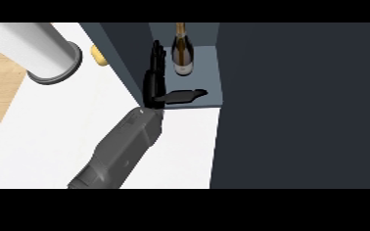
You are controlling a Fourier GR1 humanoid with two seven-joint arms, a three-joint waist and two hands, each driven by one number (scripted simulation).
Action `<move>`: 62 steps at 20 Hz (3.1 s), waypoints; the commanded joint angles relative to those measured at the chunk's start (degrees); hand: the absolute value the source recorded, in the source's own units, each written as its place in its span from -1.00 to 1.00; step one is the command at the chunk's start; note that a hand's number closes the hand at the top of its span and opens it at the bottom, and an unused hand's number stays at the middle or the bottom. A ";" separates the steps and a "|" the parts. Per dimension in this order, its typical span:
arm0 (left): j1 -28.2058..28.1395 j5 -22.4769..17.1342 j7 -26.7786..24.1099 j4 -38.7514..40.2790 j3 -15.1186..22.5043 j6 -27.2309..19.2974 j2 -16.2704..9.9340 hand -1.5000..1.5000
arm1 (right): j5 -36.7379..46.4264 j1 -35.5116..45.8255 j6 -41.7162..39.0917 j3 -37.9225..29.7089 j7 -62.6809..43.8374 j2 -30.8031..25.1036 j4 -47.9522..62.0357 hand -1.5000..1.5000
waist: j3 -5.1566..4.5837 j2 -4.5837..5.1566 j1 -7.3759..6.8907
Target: Pick up the wine, place it into the cabinet and close the cabinet
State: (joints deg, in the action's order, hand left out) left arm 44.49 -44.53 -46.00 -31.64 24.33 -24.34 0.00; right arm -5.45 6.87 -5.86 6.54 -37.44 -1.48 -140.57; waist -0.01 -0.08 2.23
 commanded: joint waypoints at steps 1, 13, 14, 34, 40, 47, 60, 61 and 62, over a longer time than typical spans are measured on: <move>-7.64 -2.12 2.01 -12.44 9.30 -7.44 0.00 -1.00 | -2.19 -0.03 0.37 -3.32 -0.77 -0.84 -1.54 -1.00 | 0.02 -0.15 -1.55; -23.57 5.50 5.72 -40.13 19.59 -20.20 -1.01 -1.00 | -4.51 -4.00 -0.62 -5.51 -0.67 -1.90 -6.38 -1.00 | 0.04 -0.24 -2.54; -25.92 5.44 6.85 -44.65 19.81 -19.33 -3.84 -1.00 | -3.66 -3.91 -0.36 -4.67 0.81 -0.89 -4.18 -1.00 | 0.04 -0.24 -2.73; -45.54 15.61 15.04 -75.99 26.10 -21.38 -18.85 -1.00 | -11.57 -3.63 -4.73 -3.70 -3.65 -2.66 -3.62 1.00 | 0.03 -0.06 -2.48; -51.33 13.31 12.63 -81.70 20.77 -12.23 -26.69 -1.00 | -2.94 -8.44 -7.88 4.01 1.88 -0.74 -2.43 1.00 | 0.00 -0.03 -2.44; -56.95 10.76 10.22 -83.51 16.09 -8.03 -31.01 -1.00 | -12.49 -13.07 -7.31 7.86 -5.98 0.16 -7.53 1.00 | -0.02 -0.11 -2.30; -63.69 -0.40 12.17 -89.29 -3.45 2.10 -40.63 -1.00 | -2.70 -17.61 -10.15 29.54 -5.15 0.69 -8.33 1.00 | -0.03 -0.34 -2.38; -65.08 -0.08 9.12 -86.16 -3.30 5.27 -39.59 -1.00 | -1.95 -13.63 -6.78 31.03 -9.04 1.47 -9.53 1.00 | -0.11 -0.28 -2.61; -64.79 -2.50 11.86 -87.49 -5.79 6.33 -41.61 -1.00 | -0.26 -11.32 -4.47 34.05 -7.25 1.48 -6.16 1.00 | -0.10 -0.25 -2.71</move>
State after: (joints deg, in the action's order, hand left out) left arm -18.22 -43.17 -34.87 -118.91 23.86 -22.67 -38.91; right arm -8.17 -6.59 -13.87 32.56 -42.36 0.00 -141.23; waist -0.05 -0.32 -0.29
